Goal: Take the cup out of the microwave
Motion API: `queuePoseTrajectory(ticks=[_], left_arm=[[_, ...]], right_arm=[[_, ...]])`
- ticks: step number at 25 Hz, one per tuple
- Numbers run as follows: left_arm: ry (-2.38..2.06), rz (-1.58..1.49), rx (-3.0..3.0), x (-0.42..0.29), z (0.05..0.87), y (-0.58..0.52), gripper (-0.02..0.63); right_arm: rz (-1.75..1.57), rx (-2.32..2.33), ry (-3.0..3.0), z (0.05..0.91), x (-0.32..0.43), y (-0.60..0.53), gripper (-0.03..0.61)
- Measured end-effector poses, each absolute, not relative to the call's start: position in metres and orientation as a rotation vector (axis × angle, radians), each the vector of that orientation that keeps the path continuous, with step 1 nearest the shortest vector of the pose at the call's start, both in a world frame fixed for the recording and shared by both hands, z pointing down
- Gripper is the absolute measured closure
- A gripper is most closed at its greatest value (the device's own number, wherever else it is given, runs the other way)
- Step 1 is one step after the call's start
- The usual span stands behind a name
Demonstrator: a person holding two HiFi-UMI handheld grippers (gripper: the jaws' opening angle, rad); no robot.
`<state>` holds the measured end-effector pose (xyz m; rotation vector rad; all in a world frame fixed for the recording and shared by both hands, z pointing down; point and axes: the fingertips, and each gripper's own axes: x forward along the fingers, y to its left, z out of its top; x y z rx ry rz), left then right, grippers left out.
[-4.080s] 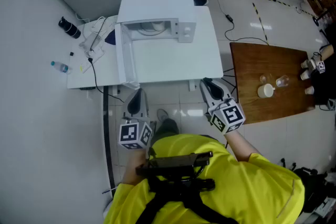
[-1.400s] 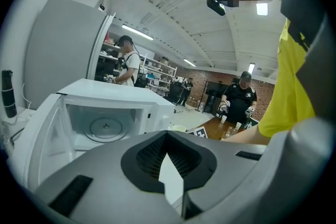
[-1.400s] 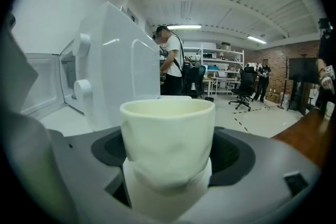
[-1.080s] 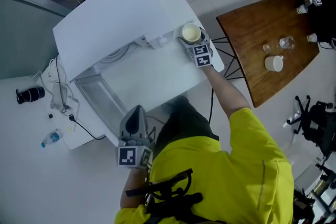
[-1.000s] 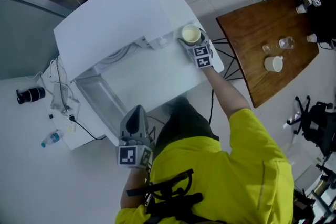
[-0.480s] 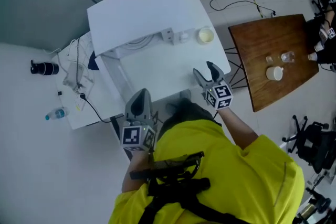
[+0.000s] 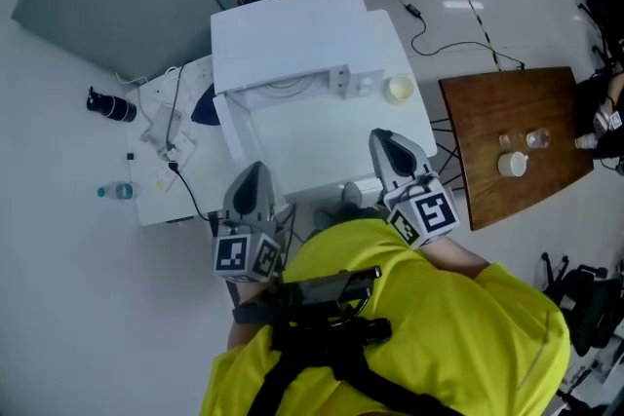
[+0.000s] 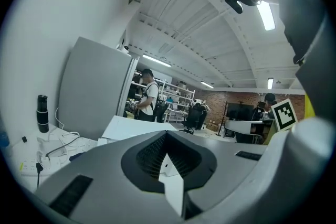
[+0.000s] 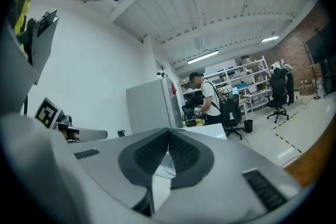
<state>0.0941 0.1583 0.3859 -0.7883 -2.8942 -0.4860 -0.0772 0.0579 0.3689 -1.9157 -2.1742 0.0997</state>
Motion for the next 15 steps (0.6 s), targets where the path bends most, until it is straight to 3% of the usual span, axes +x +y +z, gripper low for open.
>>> queuePoseTrajectory(ticks=[15], left_arm=[[-2.894,-0.467,-0.841,0.104,0.380,0.165,0.617]], right_arm=[[0.064,-1.965,-2.116,0.373,-0.062,0.053,0.575]])
